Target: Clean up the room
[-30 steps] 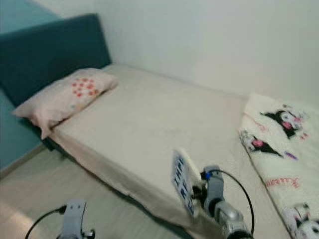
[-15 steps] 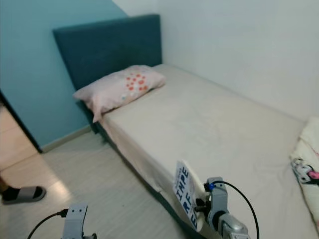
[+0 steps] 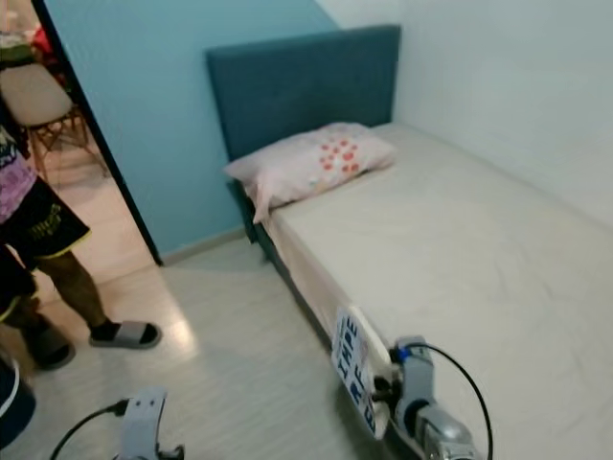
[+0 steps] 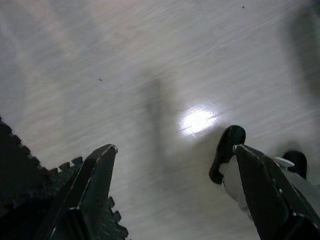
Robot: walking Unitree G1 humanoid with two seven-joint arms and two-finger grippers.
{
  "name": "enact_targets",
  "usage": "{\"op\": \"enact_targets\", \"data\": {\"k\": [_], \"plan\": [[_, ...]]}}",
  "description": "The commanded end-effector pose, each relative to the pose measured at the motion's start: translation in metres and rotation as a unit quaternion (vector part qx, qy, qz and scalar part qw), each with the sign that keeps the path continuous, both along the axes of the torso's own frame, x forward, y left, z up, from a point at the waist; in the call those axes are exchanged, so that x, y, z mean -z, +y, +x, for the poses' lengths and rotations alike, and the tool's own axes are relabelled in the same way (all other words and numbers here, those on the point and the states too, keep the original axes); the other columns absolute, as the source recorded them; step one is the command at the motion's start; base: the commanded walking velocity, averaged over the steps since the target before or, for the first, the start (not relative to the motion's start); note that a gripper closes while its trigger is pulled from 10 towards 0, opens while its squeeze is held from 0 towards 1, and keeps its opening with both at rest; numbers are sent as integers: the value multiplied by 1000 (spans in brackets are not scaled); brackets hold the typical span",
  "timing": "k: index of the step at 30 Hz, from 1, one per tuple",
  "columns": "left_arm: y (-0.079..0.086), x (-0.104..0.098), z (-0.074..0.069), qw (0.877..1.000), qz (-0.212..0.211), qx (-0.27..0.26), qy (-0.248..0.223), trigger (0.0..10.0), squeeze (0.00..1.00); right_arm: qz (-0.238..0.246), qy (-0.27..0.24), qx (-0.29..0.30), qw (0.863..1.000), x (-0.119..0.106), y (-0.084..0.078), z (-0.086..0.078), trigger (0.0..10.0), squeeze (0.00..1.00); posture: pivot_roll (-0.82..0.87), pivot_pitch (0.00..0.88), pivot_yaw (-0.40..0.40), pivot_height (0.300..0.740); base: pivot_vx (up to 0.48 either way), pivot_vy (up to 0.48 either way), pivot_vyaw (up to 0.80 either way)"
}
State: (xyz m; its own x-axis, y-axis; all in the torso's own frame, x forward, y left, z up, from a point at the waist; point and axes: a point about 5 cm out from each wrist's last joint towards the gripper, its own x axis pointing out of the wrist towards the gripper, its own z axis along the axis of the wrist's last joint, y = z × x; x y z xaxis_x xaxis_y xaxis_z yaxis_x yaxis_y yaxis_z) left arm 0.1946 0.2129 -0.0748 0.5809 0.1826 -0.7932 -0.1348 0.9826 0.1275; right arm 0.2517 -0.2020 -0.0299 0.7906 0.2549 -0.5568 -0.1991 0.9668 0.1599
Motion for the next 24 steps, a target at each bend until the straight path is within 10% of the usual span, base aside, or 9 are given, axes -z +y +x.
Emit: {"op": "enact_targets", "data": {"k": [1, 24], "plan": [[0, 1, -1, 1000, -3, 1, 5, 10000, 0, -10, -10, 5, 1000, -3, -4, 3, 10000, 0, -33, 0, -18, 740, 251, 0, 0], [-7, 6, -9, 999, -7, 37, 23, 10000, 0, -43, 165, 170, 971, 50, -25, -77, 10000, 0, -18, 0, -28, 740, 23, 0, 0]]}}
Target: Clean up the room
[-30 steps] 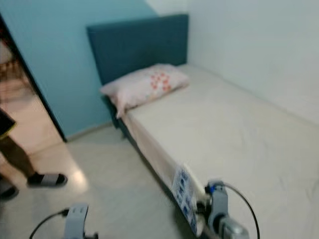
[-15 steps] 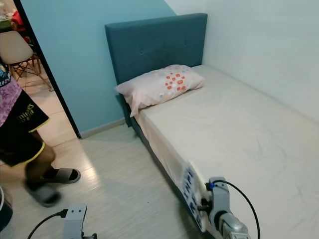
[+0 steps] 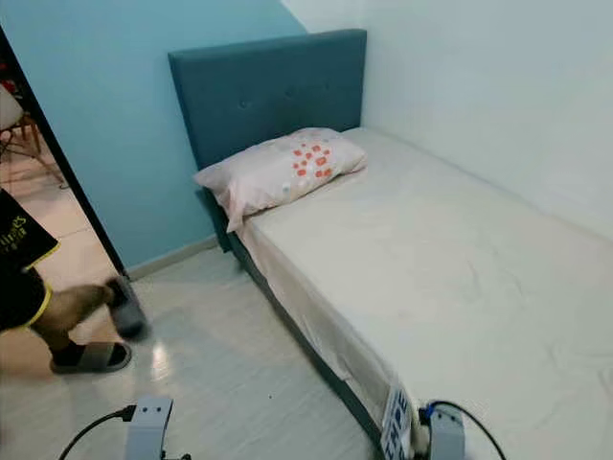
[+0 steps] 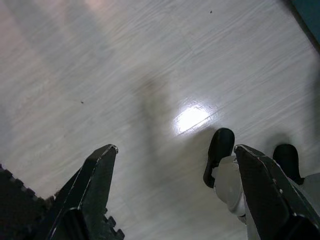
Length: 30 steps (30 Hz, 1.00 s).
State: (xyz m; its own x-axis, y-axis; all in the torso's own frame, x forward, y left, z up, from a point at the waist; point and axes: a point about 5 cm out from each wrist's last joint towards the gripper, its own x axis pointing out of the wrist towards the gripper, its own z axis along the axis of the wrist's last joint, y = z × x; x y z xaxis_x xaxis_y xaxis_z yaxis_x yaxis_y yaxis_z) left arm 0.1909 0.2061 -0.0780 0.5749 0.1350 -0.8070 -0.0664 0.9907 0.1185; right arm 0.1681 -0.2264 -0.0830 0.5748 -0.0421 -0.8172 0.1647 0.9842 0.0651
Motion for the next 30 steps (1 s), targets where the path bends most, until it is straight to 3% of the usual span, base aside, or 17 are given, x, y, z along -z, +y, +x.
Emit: {"op": "enact_targets", "data": {"k": [1, 12, 14, 16, 18, 25, 26, 28, 29, 30], "plan": [[-1, 3, -5, 1000, -2, 6, 13, 10000, 0, 3, 0, 7, 1000, 1, 0, -2, 10000, 0, -21, 0, -25, 740, 0, 0, 788], [-5, 4, -6, 1000, -19, 2, 15, 10000, 0, 2, 26, 17, 1000, 9, 0, -20, 10000, 0, -34, 0, -26, 740, 0, 0, 637], [-11, 5, -6, 996, -77, -36, 6, 10000, 0, -5, 36, 35, 999, 10, -4, -25, 10000, 0, -34, 0, -21, 740, 0, 0, 0], [-11, 5, -6, 996, -77, -36, 6, 10000, 0, -5, 36, 35, 999, 10, -4, -25, 10000, 0, -34, 0, -21, 740, 0, 0, 0], [-14, 4, -4, 991, -114, -68, -4, 10000, 0, -8, 43, 44, 998, 10, -7, -29, 10000, 0, -28, 0, -26, 740, 0, 0, 0], [-10, -1, 5, 986, -127, -100, -27, 10000, 0, -10, 50, 41, 998, 12, -8, -32, 10000, 0, -33, 0, -32, 740, 0, 0, 0], [-13, -7, 16, 984, -138, -96, -51, 10000, 0, -14, 54, 34, 998, 12, -10, -34, 10000, 0, -36, 0, -48, 740, 0, 0, 0], [-13, -7, 16, 984, -138, -96, -51, 10000, 0, -14, 54, 34, 998, 12, -10, -34, 10000, 0, -36, 0, -48, 740, 0, 0, 0], [-31, -16, 34, 990, -121, 24, -62, 10000, 0, -19, 57, 25, 998, 11, -12, -34, 10000, 0, -32, 0, -45, 740, 0, 0, 0], [-31, -16, 34, 990, -121, 24, -62, 10000, 0, -19, 57, 25, 998, 11, -12, -34, 10000, 0, -32, 0, -45, 740, 0, 0, 0]]}}
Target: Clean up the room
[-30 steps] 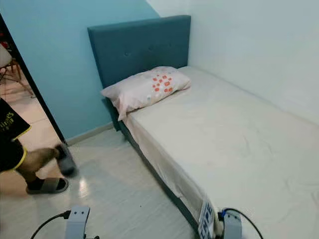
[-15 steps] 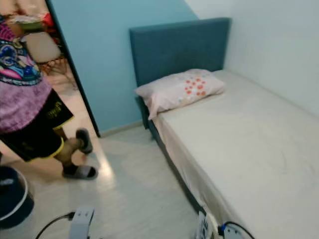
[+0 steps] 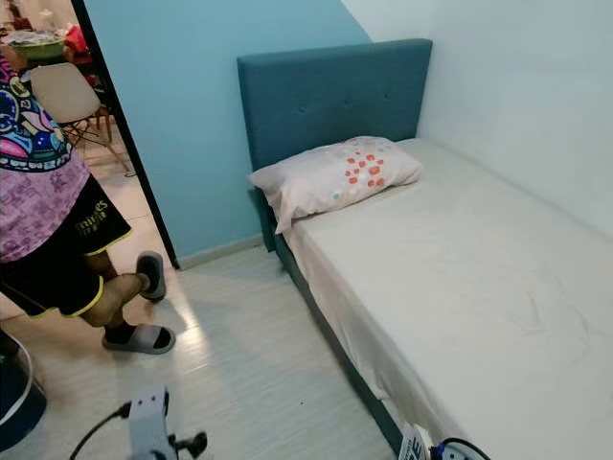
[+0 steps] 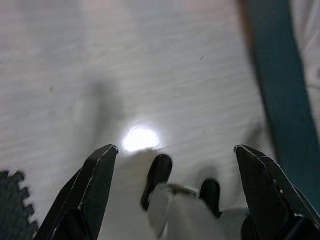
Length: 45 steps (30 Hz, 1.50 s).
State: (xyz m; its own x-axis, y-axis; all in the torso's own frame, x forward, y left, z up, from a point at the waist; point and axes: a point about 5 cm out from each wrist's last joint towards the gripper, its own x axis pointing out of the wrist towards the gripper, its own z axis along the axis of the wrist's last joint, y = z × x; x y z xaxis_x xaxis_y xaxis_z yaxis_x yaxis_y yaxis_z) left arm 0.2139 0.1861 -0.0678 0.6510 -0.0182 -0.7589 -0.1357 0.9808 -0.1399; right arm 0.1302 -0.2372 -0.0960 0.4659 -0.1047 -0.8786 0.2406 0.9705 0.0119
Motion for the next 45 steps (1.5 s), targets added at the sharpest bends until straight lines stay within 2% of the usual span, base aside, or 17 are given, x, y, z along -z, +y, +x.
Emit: {"op": "enact_targets", "data": {"k": [1, 2, 3, 7, 8, 11, 13, 15, 16, 20, 29, 30, 32, 33, 39, 41, 45], "plan": [[-11, -6, 11, 998, 7, 57, -19, 10000, 0, -4, -4, -11, 1000, -2, -1, 4, 10000, 0, -32, 0, -45, 740, 0, 0, 0], [-19, -12, 21, 994, 0, 104, -28, 10000, 0, -4, -7, -11, 1000, -2, -1, 6, 10000, 0, -27, 0, -19, 740, 0, 0, 0], [-20, -13, 23, 991, 3, 131, -21, 10000, 0, -1, -7, -11, 1000, -2, 2, 6, 10000, 0, -22, 0, -23, 740, 0, 0, 0], [-11, -8, 14, 994, 2, 110, 2, 10000, 0, 7, -5, -11, 1000, 0, 9, 6, 10000, 0, -13, 0, -29, 740, 0, 0, 0], [-5, -2, 5, 996, 2, 93, 16, 10000, 0, 9, -1, -19, 1000, 1, 13, 5, 10000, 0, -8, 0, -29, 740, 0, 0, 0], [-5, -2, 5, 996, 2, 93, 16, 10000, 0, 9, -1, -19, 1000, 1, 13, 5, 10000, 0, -8, 0, -29, 740, 0, 0, 0], [5, 15, -30, 995, 3, 75, 63, 10000, 0, 12, 4, -28, 1000, 4, 28, 8, 10000, 0, -1, 0, -28, 740, 0, 0, 0], [5, 15, -30, 995, 3, 75, 63, 10000, 0, 12, 4, -28, 1000, 4, 28, 8, 10000, 0, -1, 0, -28, 740, 0, 0, 0], [9, 21, -43, 994, 5, 70, 82, 10000, 0, 13, 5, -31, 999, 4, 34, 10, 10000, 0, 0, 0, -24, 740, 0, 0, 0], [12, 25, -54, 993, 10, 67, 96, 10000, 0, 14, 5, -32, 999, 4, 41, 13, 10000, 0, -1, 0, -18, 740, 0, 0, 0], [13, 24, -51, 993, 19, 68, 95, 10000, 0, 16, 3, -31, 999, 4, 46, 15, 10000, 0, -10, 0, -2, 740, 0, 0, 0], [8, 21, -42, 993, 23, 73, 88, 10000, 0, 17, 2, -28, 999, 4, 45, 14, 10000, 0, -16, 0, 7, 740, 0, 0, 0], [5, 18, -34, 994, 26, 74, 79, 10000, 0, 16, 4, -23, 1000, 5, 38, 10, 10000, 0, -15, 0, 12, 740, 0, 0, 0], [5, 15, -28, 995, 25, 67, 69, 10000, 0, 14, 7, -17, 1000, 5, 27, 3, 10000, 0, -17, 0, 15, 740, 0, 0, 0], [14, 8, -18, 998, 29, 46, 45, 10000, 0, 7, 11, -5, 1000, 4, 2, -13, 10000, 0, -29, 0, 5, 740, 0, 0, 0], [17, 7, -17, 998, 34, 39, 42, 10000, 0, 5, 7, -6, 1000, 4, 1, -12, 10000, 0, -41, 0, 13, 740, 0, 0, 0], [20, 10, -22, 997, 37, 31, 53, 10000, 0, -2, -25, -5, 1000, -4, -1, 8, 10000, 0, -51, 0, 10, 740, 0, -312, 0]]}}
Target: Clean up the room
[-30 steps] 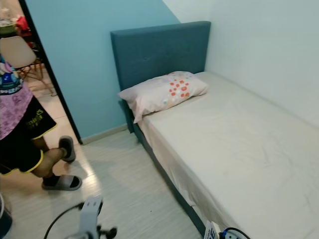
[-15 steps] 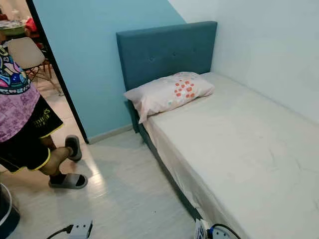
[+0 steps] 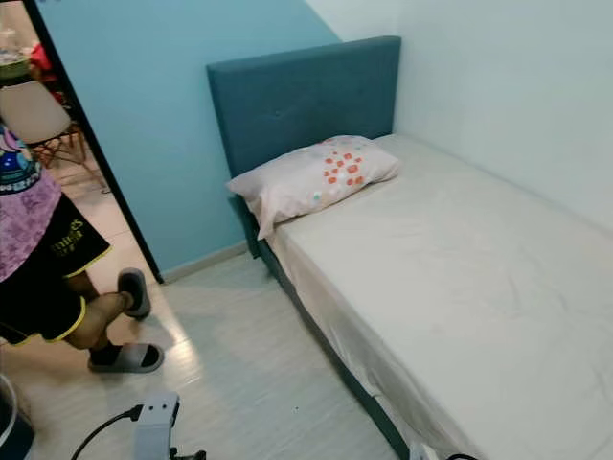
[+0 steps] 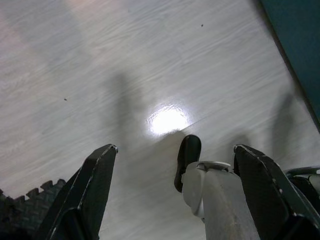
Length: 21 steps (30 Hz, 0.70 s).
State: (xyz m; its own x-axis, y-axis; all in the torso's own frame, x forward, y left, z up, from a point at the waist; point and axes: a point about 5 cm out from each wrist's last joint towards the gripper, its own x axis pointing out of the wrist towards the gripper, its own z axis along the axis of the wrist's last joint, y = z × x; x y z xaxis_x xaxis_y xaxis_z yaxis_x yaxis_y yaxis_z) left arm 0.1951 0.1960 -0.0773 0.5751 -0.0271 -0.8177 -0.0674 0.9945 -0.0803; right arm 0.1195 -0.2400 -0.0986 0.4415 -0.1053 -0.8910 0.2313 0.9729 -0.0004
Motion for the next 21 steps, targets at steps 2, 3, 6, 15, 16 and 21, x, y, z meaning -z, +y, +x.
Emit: {"op": "enact_targets", "data": {"k": [2, 3, 6, 15, 16, 21], "plan": [[10, 1, -5, 1000, 14, -3, 9, 10000, 0, -2, -50, -3, 999, -10, 0, 26, 10000, 0, -52, 0, -1, 740, 0, -465, 0], [8, 1, -5, 1000, 11, -5, 9, 10000, 0, -7, -63, -5, 998, -14, -3, 34, 10000, 0, -39, 0, -22, 740, 0, -461, 0], [7, 1, -4, 1000, 2, -30, 2, 10000, 0, -11, -84, -30, 996, -20, -1, 51, 10000, 0, -51, 0, -38, 740, 0, -305, 0], [8, 5, -11, 998, 15, -68, 8, 10000, 0, 11, -131, -91, 987, -34, 14, 83, 10000, 0, -44, 0, -45, 740, 0, 0, 514], [8, 5, -11, 998, 15, -68, 8, 10000, 0, 11, -131, -91, 987, -34, 14, 83, 10000, 0, -44, 0, -45, 740, 0, 0, 763], [9, 3, -9, 997, 16, -70, 3, 10000, 0, 38, -163, -98, 981, -39, 30, 94, 10000, 0, -33, 0, -29, 740, 0, 0, 441]]}}
